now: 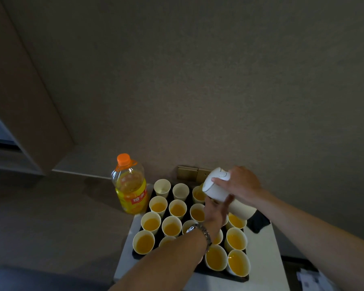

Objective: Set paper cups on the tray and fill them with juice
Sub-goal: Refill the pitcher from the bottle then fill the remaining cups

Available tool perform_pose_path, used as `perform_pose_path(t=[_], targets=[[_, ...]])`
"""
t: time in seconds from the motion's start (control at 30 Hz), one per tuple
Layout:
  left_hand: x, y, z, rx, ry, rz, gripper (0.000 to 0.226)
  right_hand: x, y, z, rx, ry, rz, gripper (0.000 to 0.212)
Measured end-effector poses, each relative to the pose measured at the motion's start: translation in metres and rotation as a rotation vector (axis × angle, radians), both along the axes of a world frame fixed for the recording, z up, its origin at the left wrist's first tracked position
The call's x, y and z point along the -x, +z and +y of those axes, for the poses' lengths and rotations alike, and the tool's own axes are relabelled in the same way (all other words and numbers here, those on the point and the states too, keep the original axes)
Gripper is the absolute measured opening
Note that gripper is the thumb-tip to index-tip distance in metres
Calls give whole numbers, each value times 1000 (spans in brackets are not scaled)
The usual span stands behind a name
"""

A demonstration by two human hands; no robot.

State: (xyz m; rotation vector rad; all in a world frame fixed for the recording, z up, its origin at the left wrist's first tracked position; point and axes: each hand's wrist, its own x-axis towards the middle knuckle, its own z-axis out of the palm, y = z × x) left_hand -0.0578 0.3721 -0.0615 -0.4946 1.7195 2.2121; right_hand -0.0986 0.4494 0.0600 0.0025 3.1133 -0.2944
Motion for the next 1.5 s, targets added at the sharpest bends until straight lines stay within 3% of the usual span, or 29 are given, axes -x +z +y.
perform_pose_path(t=[0.13,0.3,0.43,0.87,1.07,1.33,1.5], targets=[[2,0,-9,30,-16,48,90,-3,-1,-1,30,15,62,54],[6,8,-14,68,-22,92,93,-2,1,-4,35,-1,96,58],[10,14,-20,115,-10,130,76,1,0,-1,41,0,130,63],[21,9,-45,212,97,213,95,7,-4,-20,133,29,162,67],[18,5,-59,128,113,206,74,10,-10,-34,128,52,154,68],[22,-17,-67,136,121,159,102,9,-10,-49,84,102,151,62],[25,-26,-69,129,51,129,97,10,-7,-58,24,77,141,59]])
